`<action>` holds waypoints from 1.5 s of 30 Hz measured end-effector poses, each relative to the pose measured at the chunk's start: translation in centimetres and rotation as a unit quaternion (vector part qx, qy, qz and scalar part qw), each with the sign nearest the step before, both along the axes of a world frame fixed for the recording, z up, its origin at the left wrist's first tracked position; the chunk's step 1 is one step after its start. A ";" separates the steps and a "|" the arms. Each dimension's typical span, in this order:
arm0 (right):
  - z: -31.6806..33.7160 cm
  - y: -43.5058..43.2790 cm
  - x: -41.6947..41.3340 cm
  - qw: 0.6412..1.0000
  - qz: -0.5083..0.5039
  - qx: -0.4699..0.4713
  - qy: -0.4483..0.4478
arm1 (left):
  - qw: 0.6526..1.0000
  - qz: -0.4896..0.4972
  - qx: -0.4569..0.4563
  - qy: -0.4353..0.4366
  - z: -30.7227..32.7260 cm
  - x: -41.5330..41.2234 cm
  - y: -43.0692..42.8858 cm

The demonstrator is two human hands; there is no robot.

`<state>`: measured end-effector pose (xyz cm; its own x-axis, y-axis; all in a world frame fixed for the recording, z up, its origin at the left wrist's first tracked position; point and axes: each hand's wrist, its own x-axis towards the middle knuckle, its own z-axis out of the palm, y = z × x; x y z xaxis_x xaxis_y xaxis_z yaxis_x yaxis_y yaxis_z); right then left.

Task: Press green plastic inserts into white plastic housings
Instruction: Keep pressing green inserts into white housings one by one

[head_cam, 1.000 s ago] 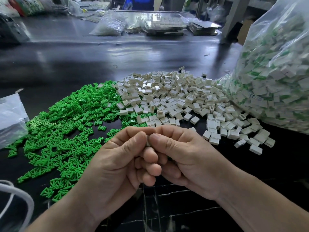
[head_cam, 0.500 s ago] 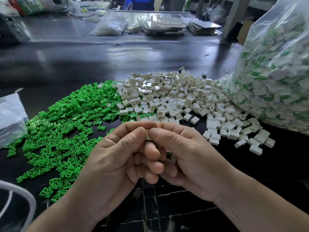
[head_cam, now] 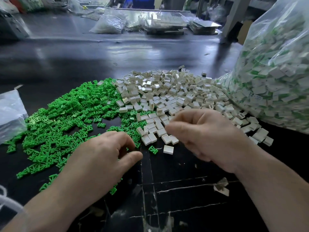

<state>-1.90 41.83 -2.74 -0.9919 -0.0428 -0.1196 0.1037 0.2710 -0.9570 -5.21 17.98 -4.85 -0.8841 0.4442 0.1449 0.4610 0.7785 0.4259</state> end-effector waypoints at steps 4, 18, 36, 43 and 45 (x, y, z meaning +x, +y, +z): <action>-0.1 -1.3 0.6 0.935 0.010 0.355 0.005 | 0.998 -0.015 -0.060 0.026 -0.1 0.0 0.4; -1.2 -1.7 0.3 0.969 -0.002 0.241 0.045 | 0.999 -0.026 0.006 0.029 0.2 0.0 1.0; -1.0 -2.9 0.6 0.977 0.068 -0.196 -0.048 | 0.854 0.033 0.472 -0.216 0.6 0.4 1.4; -1.4 -3.2 0.7 0.976 0.078 -0.201 -0.020 | 0.798 -0.013 0.530 -0.285 0.3 0.5 1.8; -1.4 -3.2 0.7 0.976 0.074 -0.202 -0.013 | 0.800 -0.015 0.528 -0.285 0.3 0.6 1.7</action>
<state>-1.18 38.59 -4.17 -0.9678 -0.2353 -0.0889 0.1186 -0.1150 -0.9863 -4.65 19.73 -4.54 -0.9316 0.3623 0.0312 -0.0303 -0.1629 0.9862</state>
